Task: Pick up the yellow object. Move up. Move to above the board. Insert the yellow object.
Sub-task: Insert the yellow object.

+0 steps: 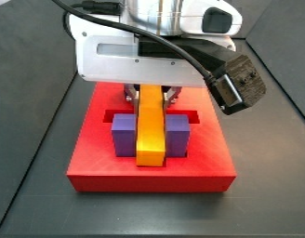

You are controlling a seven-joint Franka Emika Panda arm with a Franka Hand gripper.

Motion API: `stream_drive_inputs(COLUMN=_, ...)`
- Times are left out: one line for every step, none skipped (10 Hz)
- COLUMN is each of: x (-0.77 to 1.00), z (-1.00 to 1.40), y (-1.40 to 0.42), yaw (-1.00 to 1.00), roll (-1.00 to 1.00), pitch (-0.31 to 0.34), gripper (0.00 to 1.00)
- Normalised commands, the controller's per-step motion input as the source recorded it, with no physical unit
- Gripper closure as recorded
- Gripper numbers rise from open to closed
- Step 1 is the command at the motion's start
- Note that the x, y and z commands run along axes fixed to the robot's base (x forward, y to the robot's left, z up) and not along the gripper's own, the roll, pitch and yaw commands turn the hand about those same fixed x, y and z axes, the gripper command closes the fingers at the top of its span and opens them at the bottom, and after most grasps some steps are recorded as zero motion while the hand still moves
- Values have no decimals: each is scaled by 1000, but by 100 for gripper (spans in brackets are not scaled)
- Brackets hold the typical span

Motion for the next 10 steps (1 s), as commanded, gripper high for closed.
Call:
stream_drive_inputs(x=-100, z=-523, y=-74, yaw=0, roll=124, pitch=0, gripper=100)
stream_drive_inputs(x=-37, z=-400, y=-46, yaw=-66, roll=139, pitch=0, gripper=100)
stream_drive_inputs(x=0, z=-349, y=-54, yaw=-77, roll=124, pitch=0, gripper=100)
stream_drive_inputs(x=86, z=-326, y=-69, yaw=51, roll=69, pitch=0, gripper=100)
stream_drive_inputs(x=340, z=-346, y=-34, yaw=434, roll=114, pitch=0, gripper=100)
stream_drive_inputs(x=337, z=-309, y=0, yaw=474, roll=113, pitch=0, gripper=100)
stream_drive_inputs(x=157, z=-271, y=0, yaw=351, roll=51, pitch=0, gripper=100)
stream_drive_inputs(x=0, z=-223, y=0, yaw=131, roll=7, pitch=3, gripper=100)
stream_drive_inputs(x=0, z=-234, y=0, yaw=0, roll=13, pitch=0, gripper=100)
stream_drive_inputs(x=0, z=-311, y=0, yaw=0, roll=3, pitch=0, gripper=100)
